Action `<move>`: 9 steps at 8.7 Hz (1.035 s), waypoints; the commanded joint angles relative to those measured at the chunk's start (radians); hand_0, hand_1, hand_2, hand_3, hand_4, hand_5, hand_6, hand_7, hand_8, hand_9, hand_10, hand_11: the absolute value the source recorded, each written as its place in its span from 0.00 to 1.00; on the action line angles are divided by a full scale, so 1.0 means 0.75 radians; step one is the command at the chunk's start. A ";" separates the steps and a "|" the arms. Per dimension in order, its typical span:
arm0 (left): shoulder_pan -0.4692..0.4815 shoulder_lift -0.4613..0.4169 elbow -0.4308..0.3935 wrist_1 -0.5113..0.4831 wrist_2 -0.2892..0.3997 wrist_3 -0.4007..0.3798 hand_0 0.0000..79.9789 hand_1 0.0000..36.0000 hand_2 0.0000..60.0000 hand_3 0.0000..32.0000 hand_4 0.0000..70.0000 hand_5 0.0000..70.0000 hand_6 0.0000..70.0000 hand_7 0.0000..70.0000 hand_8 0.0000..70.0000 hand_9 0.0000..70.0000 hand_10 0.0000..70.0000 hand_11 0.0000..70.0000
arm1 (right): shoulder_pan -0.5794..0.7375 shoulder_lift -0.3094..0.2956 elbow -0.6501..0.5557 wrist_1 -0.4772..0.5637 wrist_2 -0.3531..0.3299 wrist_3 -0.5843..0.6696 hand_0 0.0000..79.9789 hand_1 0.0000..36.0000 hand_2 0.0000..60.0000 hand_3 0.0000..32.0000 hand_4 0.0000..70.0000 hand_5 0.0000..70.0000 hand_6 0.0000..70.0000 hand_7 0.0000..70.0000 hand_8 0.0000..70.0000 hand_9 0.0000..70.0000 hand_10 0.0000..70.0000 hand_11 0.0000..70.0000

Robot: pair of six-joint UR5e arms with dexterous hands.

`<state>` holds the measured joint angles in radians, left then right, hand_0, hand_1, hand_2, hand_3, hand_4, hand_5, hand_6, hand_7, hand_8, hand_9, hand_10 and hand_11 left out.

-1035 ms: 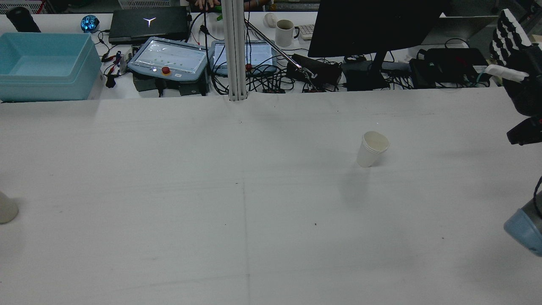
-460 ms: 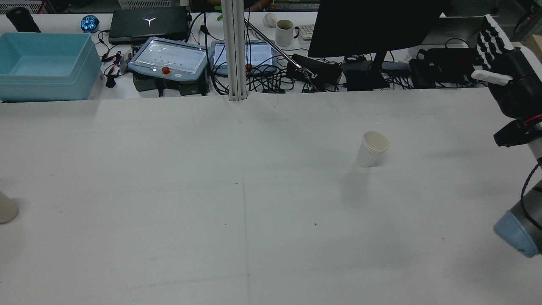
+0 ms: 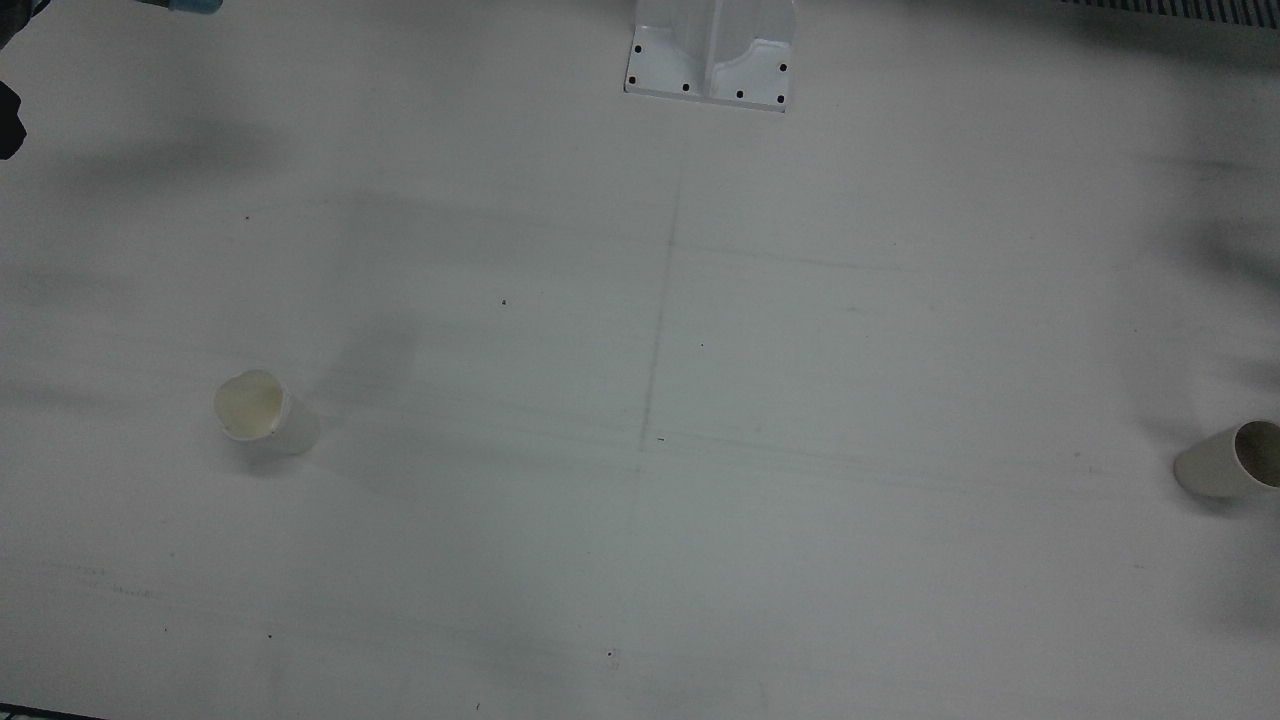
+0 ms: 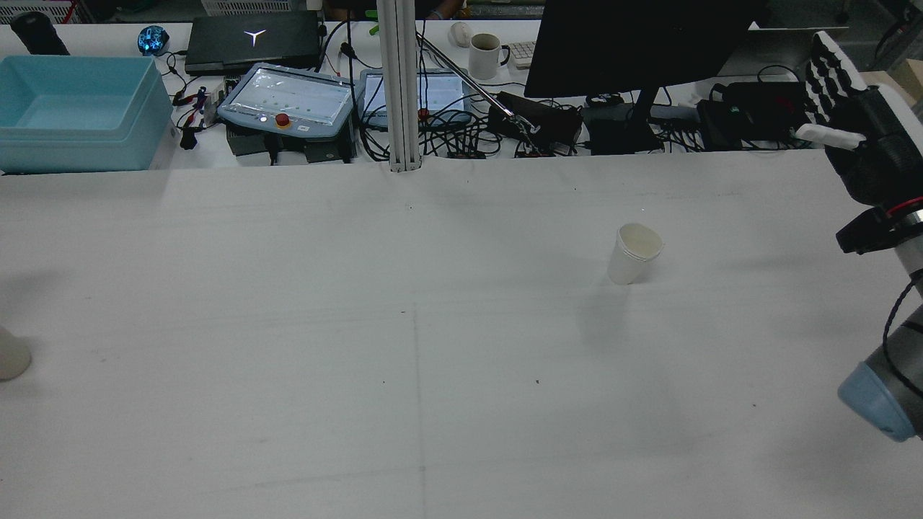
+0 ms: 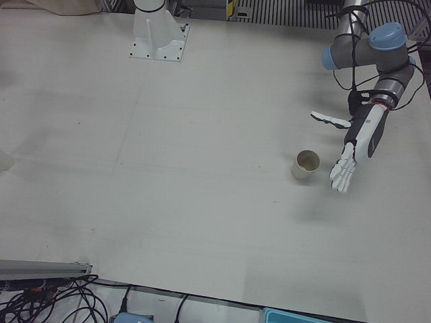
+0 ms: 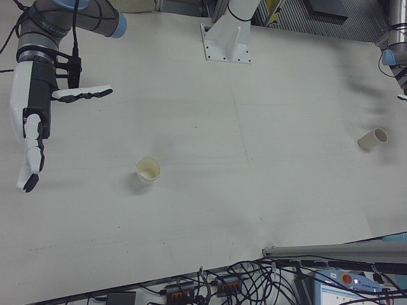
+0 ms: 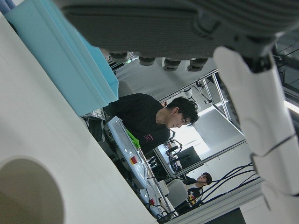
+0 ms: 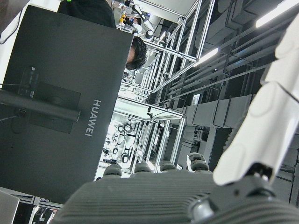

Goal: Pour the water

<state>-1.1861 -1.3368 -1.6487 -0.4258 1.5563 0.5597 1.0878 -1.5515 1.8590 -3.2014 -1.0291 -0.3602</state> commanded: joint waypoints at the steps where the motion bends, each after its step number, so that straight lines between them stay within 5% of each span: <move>1: 0.011 -0.239 -0.053 0.238 -0.009 -0.023 0.60 0.39 0.00 0.17 0.00 0.10 0.00 0.05 0.00 0.00 0.00 0.00 | -0.008 0.021 -0.022 0.000 -0.002 -0.007 0.58 0.36 0.07 0.16 0.00 0.12 0.00 0.00 0.00 0.00 0.00 0.00; 2: 0.011 -0.261 0.082 0.137 -0.015 0.002 0.60 0.39 0.01 0.16 0.00 0.11 0.00 0.05 0.00 0.00 0.00 0.00 | -0.004 0.023 -0.022 0.000 -0.004 -0.007 0.58 0.36 0.07 0.16 0.00 0.12 0.00 0.01 0.00 0.00 0.00 0.00; 5: 0.009 0.124 0.167 -0.294 -0.075 0.096 0.58 0.36 0.00 0.22 0.00 0.03 0.00 0.00 0.00 0.00 0.00 0.00 | -0.010 0.027 -0.022 0.000 -0.006 -0.004 0.58 0.36 0.07 0.16 0.00 0.12 0.00 0.01 0.00 0.00 0.00 0.00; 9: 0.035 0.144 0.179 -0.330 -0.067 0.105 0.59 0.36 0.00 0.18 0.00 0.07 0.00 0.03 0.00 0.00 0.00 0.00 | -0.013 0.027 -0.012 0.000 -0.006 -0.007 0.58 0.36 0.07 0.17 0.00 0.13 0.00 0.01 0.00 0.00 0.00 0.00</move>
<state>-1.1710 -1.2204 -1.5295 -0.6637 1.5090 0.6310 1.0795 -1.5314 1.8439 -3.2014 -1.0339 -0.3647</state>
